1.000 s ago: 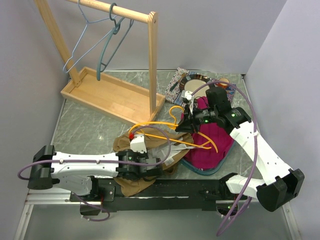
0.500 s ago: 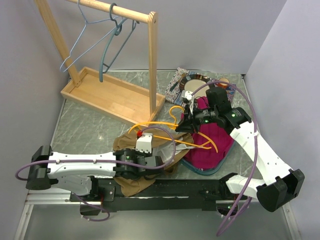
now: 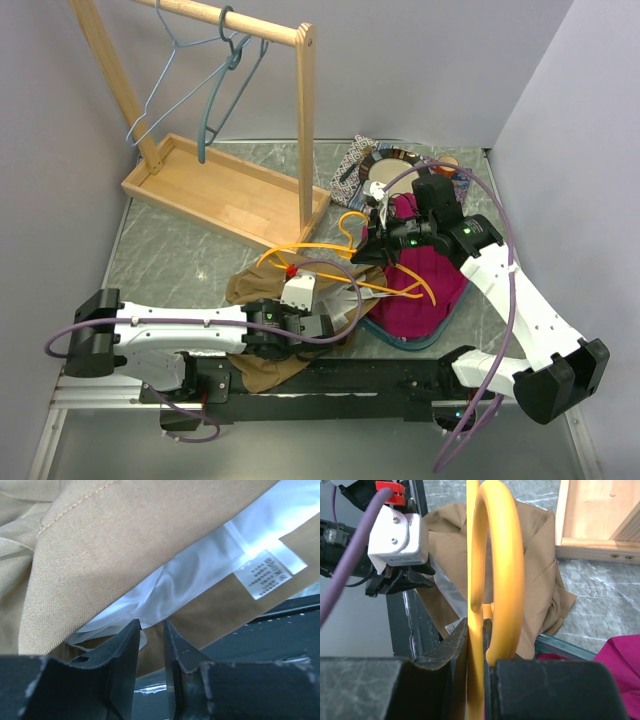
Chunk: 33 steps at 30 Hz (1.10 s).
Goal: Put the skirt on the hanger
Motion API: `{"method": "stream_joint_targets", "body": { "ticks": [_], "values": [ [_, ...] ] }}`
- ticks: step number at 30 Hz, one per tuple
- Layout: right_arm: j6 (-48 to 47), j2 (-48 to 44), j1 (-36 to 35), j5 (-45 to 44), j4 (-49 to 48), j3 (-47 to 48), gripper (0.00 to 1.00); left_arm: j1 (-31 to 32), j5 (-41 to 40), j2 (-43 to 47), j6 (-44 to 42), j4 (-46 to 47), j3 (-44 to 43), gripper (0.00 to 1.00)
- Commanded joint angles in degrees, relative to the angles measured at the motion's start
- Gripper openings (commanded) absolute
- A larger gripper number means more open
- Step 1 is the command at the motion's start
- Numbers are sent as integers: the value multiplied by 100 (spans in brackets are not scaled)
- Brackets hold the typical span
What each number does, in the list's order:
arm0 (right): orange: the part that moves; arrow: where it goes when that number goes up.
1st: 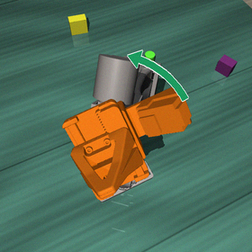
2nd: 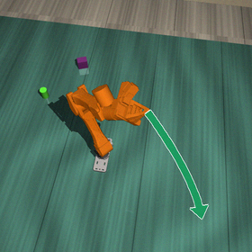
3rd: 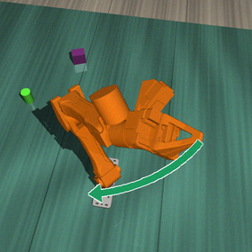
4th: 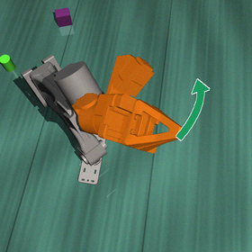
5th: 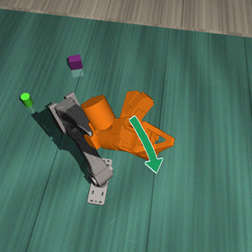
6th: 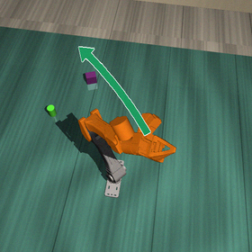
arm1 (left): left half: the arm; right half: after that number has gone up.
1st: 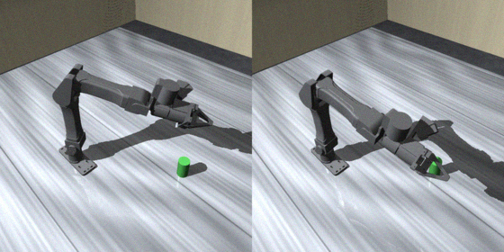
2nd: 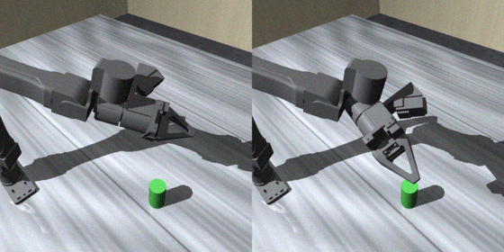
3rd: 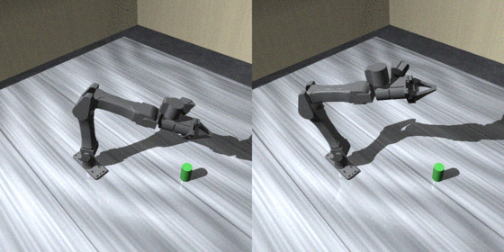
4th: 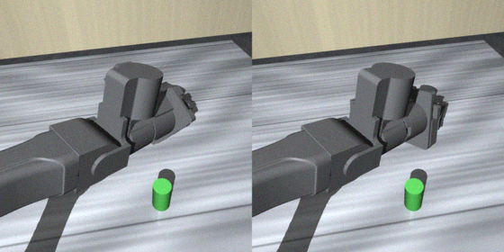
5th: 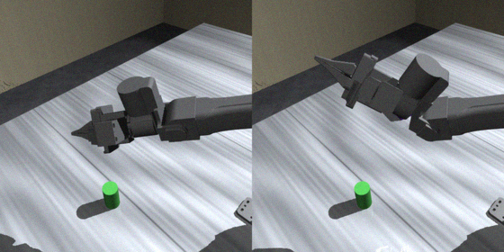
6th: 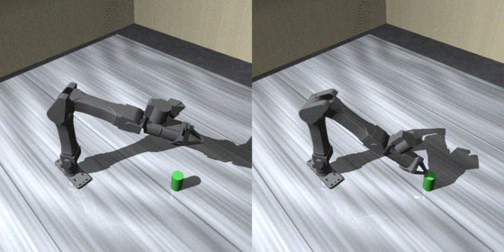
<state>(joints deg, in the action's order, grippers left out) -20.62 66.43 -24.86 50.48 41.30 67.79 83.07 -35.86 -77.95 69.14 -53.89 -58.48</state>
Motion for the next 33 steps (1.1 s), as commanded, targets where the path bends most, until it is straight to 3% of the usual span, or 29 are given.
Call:
{"method": "stream_joint_targets", "body": {
  "ticks": [1,14,17,24,30,33],
  "values": [
    [-30,-227,43,138,-192,-29,0,51,-167,-71,81,-280,-207,32],
    [-30,-236,69,155,-192,-29,0,96,-167,-273,90,-456,-261,30],
    [-21,-236,69,155,-184,-29,0,96,-185,-308,108,-517,-269,26],
    [-21,-262,87,155,-175,-20,0,96,-185,-229,3,-482,-331,1],
    [-91,-298,87,76,-131,-11,0,-44,-361,402,-84,-308,-296,1],
    [-126,-324,104,76,-105,15,0,-536,-89,1070,-566,210,-51,1]
  ]
}}
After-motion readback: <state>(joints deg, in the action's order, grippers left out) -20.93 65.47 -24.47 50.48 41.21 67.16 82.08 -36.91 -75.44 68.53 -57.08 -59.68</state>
